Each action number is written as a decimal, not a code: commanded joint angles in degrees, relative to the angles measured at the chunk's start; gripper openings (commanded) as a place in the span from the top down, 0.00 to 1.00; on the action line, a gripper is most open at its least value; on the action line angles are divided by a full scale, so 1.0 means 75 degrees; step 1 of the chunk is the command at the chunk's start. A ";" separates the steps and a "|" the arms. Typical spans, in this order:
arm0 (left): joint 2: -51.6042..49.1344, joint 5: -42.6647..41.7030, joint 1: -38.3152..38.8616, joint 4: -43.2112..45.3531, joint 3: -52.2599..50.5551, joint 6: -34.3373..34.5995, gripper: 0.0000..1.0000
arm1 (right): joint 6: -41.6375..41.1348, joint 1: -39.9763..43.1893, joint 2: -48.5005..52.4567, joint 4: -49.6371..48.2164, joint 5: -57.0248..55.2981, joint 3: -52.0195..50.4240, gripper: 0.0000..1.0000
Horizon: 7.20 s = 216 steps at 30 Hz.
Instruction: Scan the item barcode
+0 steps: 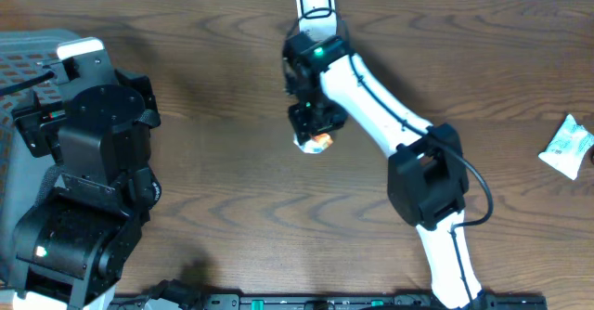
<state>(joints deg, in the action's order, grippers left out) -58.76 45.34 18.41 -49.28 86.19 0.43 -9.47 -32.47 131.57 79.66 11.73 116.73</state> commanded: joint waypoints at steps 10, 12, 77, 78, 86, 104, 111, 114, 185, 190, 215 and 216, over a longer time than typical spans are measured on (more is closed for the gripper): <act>0.0006 0.0023 -0.0032 0.0000 0.0038 0.0096 0.02 | -0.0245 0.0778 -0.0012 0.1075 0.0487 0.0152 0.50; 0.0003 0.0023 -0.0032 0.0000 0.0038 0.0096 0.02 | -0.0245 0.0816 -0.0012 0.1075 0.0487 0.0152 0.50; 0.0006 0.0023 -0.0032 0.0003 0.0038 0.0096 0.02 | 0.1102 0.1970 0.0679 -0.7845 -0.2194 0.0965 0.61; 0.0006 0.0023 -0.0032 0.0000 0.0038 0.0096 0.02 | 0.1099 0.2055 0.0495 -0.7254 -0.2334 0.0965 0.62; 0.0003 0.0023 -0.0032 0.0000 0.0038 0.0096 0.02 | 0.1102 0.3124 -0.0023 -0.3281 -0.3550 0.0959 0.54; 0.0006 0.0023 -0.0032 0.0000 0.0038 0.0096 0.02 | 0.1099 0.6840 0.0233 -0.1993 -0.4144 0.0860 0.63; 0.0006 0.0023 -0.0032 0.0000 0.0038 0.0096 0.02 | 0.0560 0.7988 0.0425 -0.2320 -0.3037 0.0860 0.63; 0.0006 0.0023 -0.0032 0.0000 0.0038 0.0096 0.02 | 0.0376 0.8274 0.0536 -0.2296 -0.2771 0.0854 0.62; 0.0006 0.0020 -0.0032 0.0003 0.0038 0.0096 0.02 | 0.0807 0.6420 -1.1334 0.0851 -0.0425 0.1046 0.01; 0.0006 0.0023 -0.0032 0.0000 0.0038 0.0096 0.02 | 0.0933 0.5683 -1.1948 0.0831 -0.0822 0.1014 0.01; 0.0006 0.0023 -0.0032 0.0000 0.0038 0.0096 0.02 | 0.0921 0.3826 -1.6256 -0.6863 -0.1772 -0.8256 0.01; 0.0006 0.0023 -0.0032 0.0003 0.0038 0.0096 0.02 | 0.0898 0.3824 -1.6419 -0.7440 -0.1757 -0.8842 0.01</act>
<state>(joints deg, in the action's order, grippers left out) -58.76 45.36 18.41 -49.30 86.19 0.43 -3.18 -3.27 11.75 30.02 -1.15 60.20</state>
